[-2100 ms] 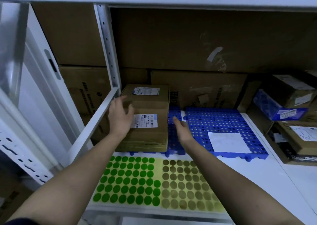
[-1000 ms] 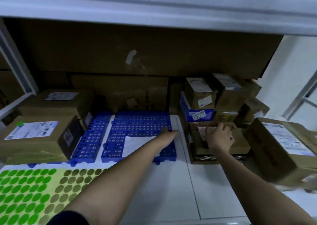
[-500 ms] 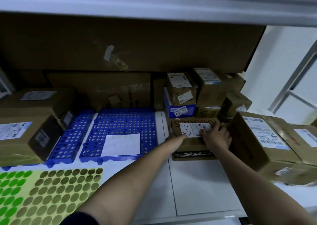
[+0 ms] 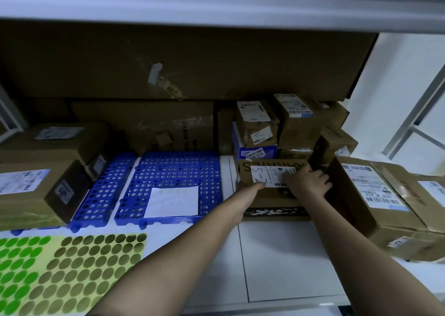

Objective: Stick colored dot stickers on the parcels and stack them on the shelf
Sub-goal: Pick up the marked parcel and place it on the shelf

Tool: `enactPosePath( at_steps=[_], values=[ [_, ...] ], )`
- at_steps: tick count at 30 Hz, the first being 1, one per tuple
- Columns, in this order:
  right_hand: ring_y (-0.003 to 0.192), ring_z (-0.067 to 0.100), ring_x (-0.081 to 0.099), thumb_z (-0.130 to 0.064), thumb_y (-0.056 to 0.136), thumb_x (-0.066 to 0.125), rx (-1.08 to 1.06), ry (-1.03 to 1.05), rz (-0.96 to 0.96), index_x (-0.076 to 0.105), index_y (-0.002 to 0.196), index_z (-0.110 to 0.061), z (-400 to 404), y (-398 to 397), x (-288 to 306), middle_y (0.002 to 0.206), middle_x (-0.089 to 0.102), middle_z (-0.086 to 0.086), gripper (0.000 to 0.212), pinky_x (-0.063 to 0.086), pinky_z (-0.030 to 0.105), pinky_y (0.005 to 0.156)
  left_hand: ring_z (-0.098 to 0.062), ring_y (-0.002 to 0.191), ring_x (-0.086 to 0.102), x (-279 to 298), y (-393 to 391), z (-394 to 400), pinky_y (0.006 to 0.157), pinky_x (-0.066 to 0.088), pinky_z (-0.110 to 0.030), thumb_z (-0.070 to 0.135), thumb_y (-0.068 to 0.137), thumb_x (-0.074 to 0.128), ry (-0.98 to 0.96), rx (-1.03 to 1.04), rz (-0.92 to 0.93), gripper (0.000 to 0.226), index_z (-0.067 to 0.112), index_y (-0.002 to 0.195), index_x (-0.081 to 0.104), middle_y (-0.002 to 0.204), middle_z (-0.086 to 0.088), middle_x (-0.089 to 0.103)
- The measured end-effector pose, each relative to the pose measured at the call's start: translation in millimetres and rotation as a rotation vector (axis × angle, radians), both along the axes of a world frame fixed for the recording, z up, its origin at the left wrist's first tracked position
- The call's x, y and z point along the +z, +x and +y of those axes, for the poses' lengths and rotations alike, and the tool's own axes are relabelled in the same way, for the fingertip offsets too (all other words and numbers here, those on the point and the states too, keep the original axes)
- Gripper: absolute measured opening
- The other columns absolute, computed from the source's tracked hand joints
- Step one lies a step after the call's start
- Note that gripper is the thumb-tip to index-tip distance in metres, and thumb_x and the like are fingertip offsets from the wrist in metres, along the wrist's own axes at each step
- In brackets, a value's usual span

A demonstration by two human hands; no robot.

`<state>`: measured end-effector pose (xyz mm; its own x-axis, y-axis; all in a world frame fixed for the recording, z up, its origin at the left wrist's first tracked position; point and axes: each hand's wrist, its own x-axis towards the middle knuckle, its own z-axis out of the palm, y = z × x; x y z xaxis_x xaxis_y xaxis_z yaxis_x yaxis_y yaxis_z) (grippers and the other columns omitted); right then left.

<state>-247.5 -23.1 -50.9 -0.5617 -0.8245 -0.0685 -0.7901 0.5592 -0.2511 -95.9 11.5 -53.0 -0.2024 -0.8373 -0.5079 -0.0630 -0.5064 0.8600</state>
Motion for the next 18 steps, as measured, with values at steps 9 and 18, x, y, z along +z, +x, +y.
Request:
enactPosePath(
  at_steps=[9,18],
  values=[
    [0.133,0.041,0.029,-0.051,0.092,0.049,0.018,-0.133,-0.116,0.025,0.145,-0.011,20,26,41,0.145,0.029,0.021,0.070,0.027,0.050,0.108,-0.006,0.075,0.055,21,39,27,0.045,0.042,-0.014,0.034,0.094,0.052,-0.034,0.054,-0.025,0.038,0.018,0.128,0.047,0.090,0.004,0.059],
    [0.118,0.038,0.049,-0.036,0.092,0.056,0.079,-0.366,-0.374,0.029,0.141,-0.013,55,57,48,0.139,0.039,0.017,0.061,0.044,0.046,0.086,-0.015,0.108,0.057,8,92,53,0.076,0.045,-0.026,0.040,0.094,0.045,-0.192,0.278,0.034,0.036,0.031,0.128,0.049,0.124,0.000,0.058]
  ],
)
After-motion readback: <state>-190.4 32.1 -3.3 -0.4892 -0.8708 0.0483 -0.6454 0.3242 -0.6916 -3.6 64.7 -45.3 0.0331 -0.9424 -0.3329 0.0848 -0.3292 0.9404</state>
